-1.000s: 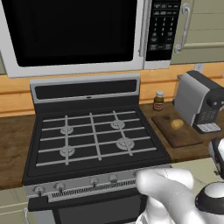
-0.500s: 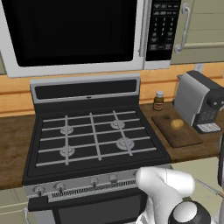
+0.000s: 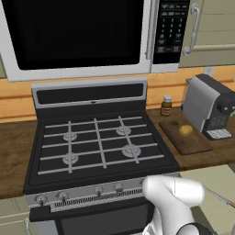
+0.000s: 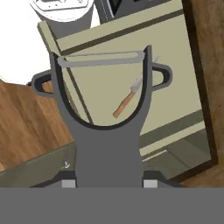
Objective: Place the appropriate cutting tool for cutting the potato skin on the cutting board.
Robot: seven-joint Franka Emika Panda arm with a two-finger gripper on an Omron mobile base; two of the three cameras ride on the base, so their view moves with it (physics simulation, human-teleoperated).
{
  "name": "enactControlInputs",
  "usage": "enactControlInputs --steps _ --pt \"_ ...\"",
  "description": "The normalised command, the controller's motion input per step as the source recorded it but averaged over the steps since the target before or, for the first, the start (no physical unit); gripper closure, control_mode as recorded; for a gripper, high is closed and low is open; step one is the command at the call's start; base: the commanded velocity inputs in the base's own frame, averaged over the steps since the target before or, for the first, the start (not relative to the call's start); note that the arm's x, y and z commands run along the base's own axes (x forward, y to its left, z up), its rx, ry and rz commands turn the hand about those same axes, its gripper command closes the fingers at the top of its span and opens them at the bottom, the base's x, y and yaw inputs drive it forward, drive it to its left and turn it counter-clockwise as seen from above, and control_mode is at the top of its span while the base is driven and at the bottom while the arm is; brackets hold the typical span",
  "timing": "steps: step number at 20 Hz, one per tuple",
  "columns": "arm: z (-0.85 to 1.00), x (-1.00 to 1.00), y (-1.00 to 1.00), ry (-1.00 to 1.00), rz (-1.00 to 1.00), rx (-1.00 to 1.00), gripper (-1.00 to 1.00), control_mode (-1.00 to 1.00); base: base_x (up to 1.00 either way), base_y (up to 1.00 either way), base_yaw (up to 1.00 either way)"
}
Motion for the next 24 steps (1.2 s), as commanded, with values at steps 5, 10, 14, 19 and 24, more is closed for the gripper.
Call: enactControlInputs --steps 5,10,14,19,24 --pt "0.78 0.53 -0.27 -0.06 0.14 0.09 1.0 -1.0 0.0 0.0 0.0" --pt "0.14 0.92 -0.1 0.02 0.1 0.14 1.0 -1.0 0.0 0.0 0.0" --pt "-0.19 1.0 0.35 0.1 0.0 0.07 1.0 -1.0 0.0 0.0 0.0" --pt "-0.54 0.92 0.55 0.06 0.0 0.0 1.0 -1.0 0.0 0.0 0.0" --pt "-0.65 0.9 0.24 0.0 0.0 0.0 1.0 -1.0 0.0 0.0 0.0"
